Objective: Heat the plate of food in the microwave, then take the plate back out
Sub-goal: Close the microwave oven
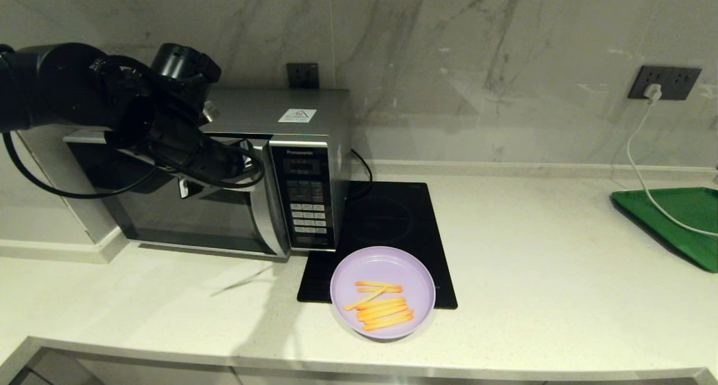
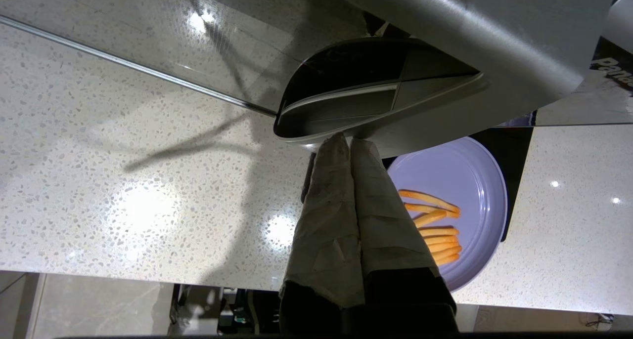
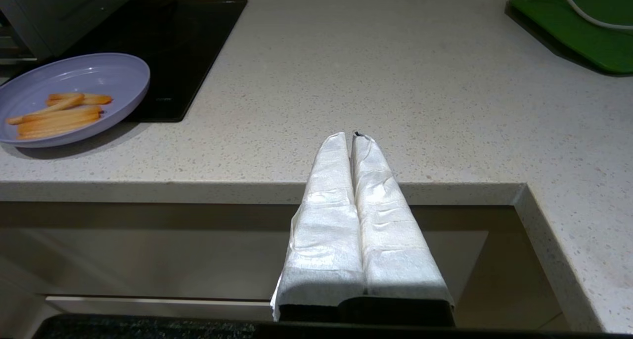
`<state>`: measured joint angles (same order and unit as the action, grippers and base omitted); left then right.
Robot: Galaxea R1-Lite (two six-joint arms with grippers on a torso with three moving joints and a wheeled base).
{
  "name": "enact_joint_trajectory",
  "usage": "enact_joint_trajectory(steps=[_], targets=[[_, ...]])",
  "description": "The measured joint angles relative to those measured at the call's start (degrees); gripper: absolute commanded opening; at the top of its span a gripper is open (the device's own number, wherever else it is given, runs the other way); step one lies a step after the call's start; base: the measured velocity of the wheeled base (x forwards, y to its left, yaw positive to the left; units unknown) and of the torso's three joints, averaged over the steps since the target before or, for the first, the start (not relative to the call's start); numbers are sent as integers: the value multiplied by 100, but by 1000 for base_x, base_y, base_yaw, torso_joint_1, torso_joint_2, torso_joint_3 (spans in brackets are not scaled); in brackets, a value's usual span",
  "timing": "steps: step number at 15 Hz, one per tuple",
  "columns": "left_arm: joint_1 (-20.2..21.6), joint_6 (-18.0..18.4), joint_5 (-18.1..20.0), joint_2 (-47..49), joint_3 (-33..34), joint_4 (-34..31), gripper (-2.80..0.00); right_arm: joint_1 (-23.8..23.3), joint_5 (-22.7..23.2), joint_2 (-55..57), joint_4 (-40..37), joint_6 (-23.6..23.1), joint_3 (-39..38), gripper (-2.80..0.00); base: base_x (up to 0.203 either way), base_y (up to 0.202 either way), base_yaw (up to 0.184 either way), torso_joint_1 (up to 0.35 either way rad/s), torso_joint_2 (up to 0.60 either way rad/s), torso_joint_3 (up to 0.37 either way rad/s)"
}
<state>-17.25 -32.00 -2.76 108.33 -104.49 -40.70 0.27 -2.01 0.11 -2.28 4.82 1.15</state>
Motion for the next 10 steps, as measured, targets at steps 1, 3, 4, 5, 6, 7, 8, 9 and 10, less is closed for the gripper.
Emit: enact_joint_trajectory(steps=[1,3,4,5,6,7,8,9,10], targets=[[10,17,0,45,-46,13,-280,0,-3,0,0,-2,0,-280,0,0,0,0,0,0],[59,33,22,135,-169,28,-280,-2,-1,0,0,0,0,-280,0,0,0,0,0,0],[90,53,44,177,-225,38,-280,-2,0,0,0,0,-2,-280,0,0,0,0,0,0],[122,106,46,231,-283,87,-280,-2,1,0,2,-2,-2,-280,0,0,0,0,0,0],[146,129,41,277,-317,74,-280,-5,1,0,1,0,-2,-280,0,0,0,0,0,0],[172,133,41,318,-355,88,-280,-4,0,0,0,0,-2,-280,0,0,0,0,0,0],[179,130,46,341,-362,78,-280,-5,1,0,2,0,-2,-280,0,0,0,0,0,0],[179,124,48,338,-359,61,-280,-2,-1,0,2,0,-4,-280,0,0,0,0,0,0],[174,116,56,303,-347,39,-280,-2,-1,0,1,-1,-2,-280,0,0,0,0,0,0]])
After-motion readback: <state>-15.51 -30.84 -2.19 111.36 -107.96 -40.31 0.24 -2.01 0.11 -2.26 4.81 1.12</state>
